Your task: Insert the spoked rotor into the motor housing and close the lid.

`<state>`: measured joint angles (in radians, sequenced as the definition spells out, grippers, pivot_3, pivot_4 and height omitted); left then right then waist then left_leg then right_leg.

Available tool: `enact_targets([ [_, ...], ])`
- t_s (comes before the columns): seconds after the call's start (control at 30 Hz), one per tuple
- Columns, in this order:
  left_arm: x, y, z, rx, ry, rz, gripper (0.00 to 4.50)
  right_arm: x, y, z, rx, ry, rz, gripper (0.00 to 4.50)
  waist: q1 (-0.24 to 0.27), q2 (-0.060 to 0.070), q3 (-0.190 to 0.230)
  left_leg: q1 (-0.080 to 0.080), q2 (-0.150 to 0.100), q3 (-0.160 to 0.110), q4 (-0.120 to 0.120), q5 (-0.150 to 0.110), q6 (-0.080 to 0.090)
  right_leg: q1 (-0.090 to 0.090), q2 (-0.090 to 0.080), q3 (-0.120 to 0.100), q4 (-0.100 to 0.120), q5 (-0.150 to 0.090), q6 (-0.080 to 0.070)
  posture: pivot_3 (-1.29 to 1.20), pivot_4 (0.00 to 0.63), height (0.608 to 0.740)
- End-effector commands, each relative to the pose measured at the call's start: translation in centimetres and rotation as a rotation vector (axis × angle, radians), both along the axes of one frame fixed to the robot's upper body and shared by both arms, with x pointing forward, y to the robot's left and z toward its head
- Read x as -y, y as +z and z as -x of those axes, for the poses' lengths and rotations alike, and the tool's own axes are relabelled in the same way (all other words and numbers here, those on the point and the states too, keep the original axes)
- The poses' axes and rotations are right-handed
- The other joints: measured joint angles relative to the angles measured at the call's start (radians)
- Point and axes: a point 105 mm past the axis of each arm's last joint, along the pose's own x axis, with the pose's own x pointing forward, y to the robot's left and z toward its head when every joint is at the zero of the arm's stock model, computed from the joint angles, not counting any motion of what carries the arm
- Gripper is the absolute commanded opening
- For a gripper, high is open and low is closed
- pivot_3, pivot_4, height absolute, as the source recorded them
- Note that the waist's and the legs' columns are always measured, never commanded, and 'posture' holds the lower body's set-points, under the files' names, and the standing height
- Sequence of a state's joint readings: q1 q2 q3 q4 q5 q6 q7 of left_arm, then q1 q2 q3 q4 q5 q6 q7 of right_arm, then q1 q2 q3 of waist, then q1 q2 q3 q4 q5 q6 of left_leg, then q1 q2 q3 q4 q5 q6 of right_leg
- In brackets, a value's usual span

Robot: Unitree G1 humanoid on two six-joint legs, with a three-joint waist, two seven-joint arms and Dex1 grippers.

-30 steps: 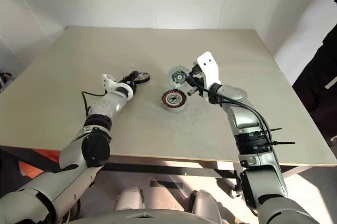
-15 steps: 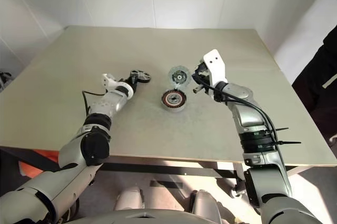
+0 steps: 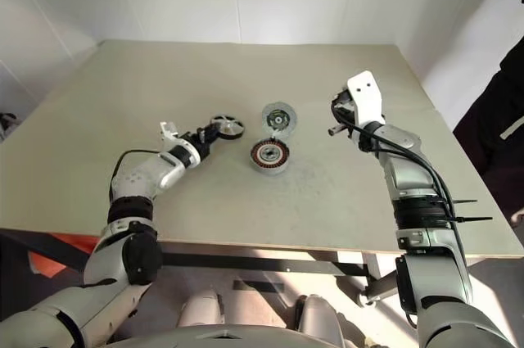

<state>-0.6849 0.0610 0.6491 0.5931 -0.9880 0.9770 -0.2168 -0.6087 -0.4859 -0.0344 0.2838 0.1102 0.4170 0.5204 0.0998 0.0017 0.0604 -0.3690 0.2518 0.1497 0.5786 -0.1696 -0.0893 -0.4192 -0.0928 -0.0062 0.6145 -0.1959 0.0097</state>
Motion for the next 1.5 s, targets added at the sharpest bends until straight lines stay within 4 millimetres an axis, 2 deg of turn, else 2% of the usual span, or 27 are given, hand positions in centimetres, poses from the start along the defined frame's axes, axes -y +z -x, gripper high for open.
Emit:
enact_targets([
  [0.03, 1.3, 3.2, 1.3, 0.144, -0.102, -0.001, 0.39, 0.3, 1.2, 0.0, 0.054, -0.001, 0.031, 0.00, 0.000, 0.000, 0.000, 0.000, 0.000, 0.000, 0.000, -0.001, 0.002, 0.000, 0.000, 0.000, 0.000, 0.000, 0.000, 0.00, 0.000, 0.740],
  [0.1, 2.2, 3.5, 1.7, 0.173, -0.137, -0.018, 0.39, 0.3, 1.1, 0.0, 0.051, 0.001, 0.038, 0.00, 0.000, 0.000, 0.000, 0.000, 0.000, 0.000, 0.000, -0.001, 0.002, 0.000, 0.000, 0.000, 0.000, 0.000, 0.000, 0.00, 0.000, 0.740],
  [0.23, 6.1, 4.3, 3.1, 0.212, -0.273, 0.021, 0.39, 0.2, 0.9, 0.1, 0.047, 0.009, 0.052, 0.00, 0.003, 0.000, 0.000, 0.000, -0.001, 0.000, 0.001, -0.001, 0.002, 0.000, -0.001, 0.000, 0.000, 0.000, 0.000, 0.00, 0.000, 0.740],
  [0.33, 8.2, 2.3, 3.1, 0.129, -0.331, -0.042, 0.39, -0.1, 0.8, 0.2, 0.048, 0.015, 0.056, 0.00, 0.002, 0.000, 0.000, -0.001, -0.001, 0.000, 0.001, -0.001, 0.002, 0.000, -0.001, 0.001, 0.000, 0.000, 0.000, 0.00, 0.000, 0.740],
  [0.4, 8.9, 1.5, 2.9, 0.095, -0.342, -0.064, 0.39, -0.1, 1.0, 0.4, 0.051, 0.016, 0.055, 0.00, 0.000, 0.000, 0.000, 0.000, -0.001, 0.000, 0.001, -0.001, 0.002, 0.000, -0.001, 0.001, 0.000, 0.000, 0.000, 0.00, 0.000, 0.740],
  [0.63, 8.6, 0.6, 2.4, 0.065, -0.325, -0.069, 0.39, 1.2, 0.9, 0.9, 0.047, -0.021, 0.066, 0.00, -0.003, 0.000, 0.000, 0.000, -0.001, 0.000, 0.001, -0.001, 0.002, 0.000, -0.001, 0.001, -0.001, 0.000, 0.000, 0.00, 0.000, 0.740],
  [1.07, 7.9, 0.9, 2.3, 0.081, -0.299, -0.044, 0.39, 0.1, 0.6, 0.8, 0.043, 0.005, 0.068, 0.00, -0.001, 0.000, 0.000, 0.000, -0.001, 0.000, 0.001, -0.001, 0.002, 0.001, -0.001, 0.001, -0.001, 0.000, 0.000, 0.00, 0.000, 0.740],
  [1.27, 9.3, 2.2, 3.4, 0.127, -0.373, 0.017, 0.39, -0.2, 0.4, 0.8, 0.035, 0.022, 0.075, 0.00, -0.001, 0.000, 0.000, 0.000, -0.001, 0.000, 0.001, -0.001, 0.002, 0.001, -0.001, 0.001, -0.001, 0.000, 0.000, 0.00, 0.000, 0.740],
  [1.37, 9.6, 1.7, 3.5, 0.111, -0.376, 0.010, 0.39, -0.3, 0.4, 0.8, 0.035, 0.026, 0.083, 0.00, 0.000, 0.000, 0.000, 0.000, -0.002, 0.000, 0.001, -0.001, 0.002, 0.001, -0.001, 0.001, -0.001, 0.000, 0.000, 0.00, 0.000, 0.740],
  [1.5, 9.0, 0.9, 3.2, 0.083, -0.347, -0.006, 0.39, -0.1, 0.5, 0.8, 0.035, 0.024, 0.084, 0.00, -0.002, 0.000, 0.000, 0.000, -0.001, 0.000, 0.001, -0.001, 0.002, 0.001, -0.001, 0.001, -0.001, 0.000, 0.000, 0.00, 0.000, 0.740],
])
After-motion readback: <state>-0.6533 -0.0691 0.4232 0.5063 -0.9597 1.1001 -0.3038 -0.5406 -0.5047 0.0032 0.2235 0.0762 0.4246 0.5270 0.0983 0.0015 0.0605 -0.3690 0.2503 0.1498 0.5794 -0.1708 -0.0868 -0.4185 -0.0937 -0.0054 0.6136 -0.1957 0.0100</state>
